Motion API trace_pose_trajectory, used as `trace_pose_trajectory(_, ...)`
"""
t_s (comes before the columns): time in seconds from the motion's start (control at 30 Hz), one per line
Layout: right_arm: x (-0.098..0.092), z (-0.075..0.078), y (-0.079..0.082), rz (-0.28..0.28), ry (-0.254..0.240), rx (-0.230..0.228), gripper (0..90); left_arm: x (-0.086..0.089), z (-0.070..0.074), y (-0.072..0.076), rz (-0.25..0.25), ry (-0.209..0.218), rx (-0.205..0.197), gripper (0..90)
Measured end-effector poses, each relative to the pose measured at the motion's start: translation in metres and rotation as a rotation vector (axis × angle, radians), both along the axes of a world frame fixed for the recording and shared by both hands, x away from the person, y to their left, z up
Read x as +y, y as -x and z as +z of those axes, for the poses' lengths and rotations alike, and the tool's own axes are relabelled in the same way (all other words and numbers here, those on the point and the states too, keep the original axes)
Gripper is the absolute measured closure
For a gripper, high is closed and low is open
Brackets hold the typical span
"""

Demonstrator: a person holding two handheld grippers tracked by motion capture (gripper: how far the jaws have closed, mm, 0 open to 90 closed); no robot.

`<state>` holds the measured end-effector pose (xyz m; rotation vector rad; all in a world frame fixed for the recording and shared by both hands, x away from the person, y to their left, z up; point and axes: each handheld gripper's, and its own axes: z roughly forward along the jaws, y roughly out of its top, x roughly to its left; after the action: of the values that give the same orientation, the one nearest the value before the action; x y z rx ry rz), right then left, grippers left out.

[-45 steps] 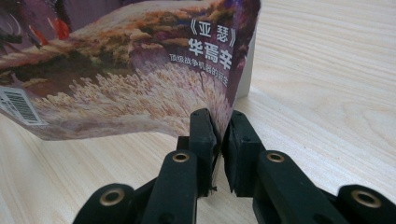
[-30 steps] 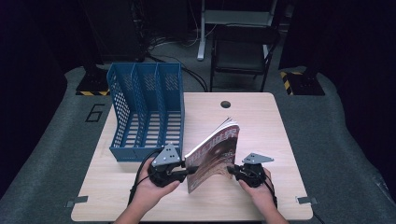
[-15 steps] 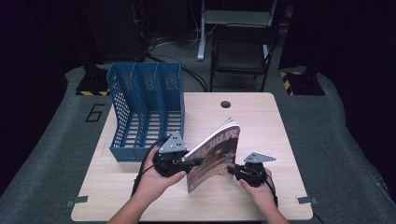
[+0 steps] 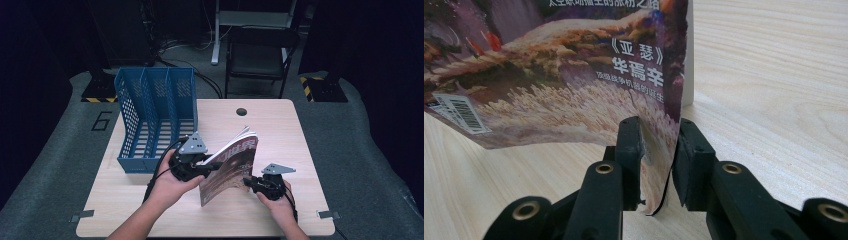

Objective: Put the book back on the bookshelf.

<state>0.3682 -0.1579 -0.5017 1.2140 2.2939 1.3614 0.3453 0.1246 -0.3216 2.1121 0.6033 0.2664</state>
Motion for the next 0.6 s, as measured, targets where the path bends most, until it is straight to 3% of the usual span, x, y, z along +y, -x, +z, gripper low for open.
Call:
trace_pose_trajectory(0.33, -0.0001, -0.0001, 0.0002, -0.001, -0.001, 0.003, 74.2, -0.0069, 0.0010, -0.0029, 0.047, -0.019, 0.020, 77.8)
trace_pose_trajectory(0.6, 0.0001, -0.0003, 0.0003, -0.001, -0.001, 0.003, 73.7, -0.0079, 0.0040, -0.0041, 0.059, -0.062, 0.017, 83.0)
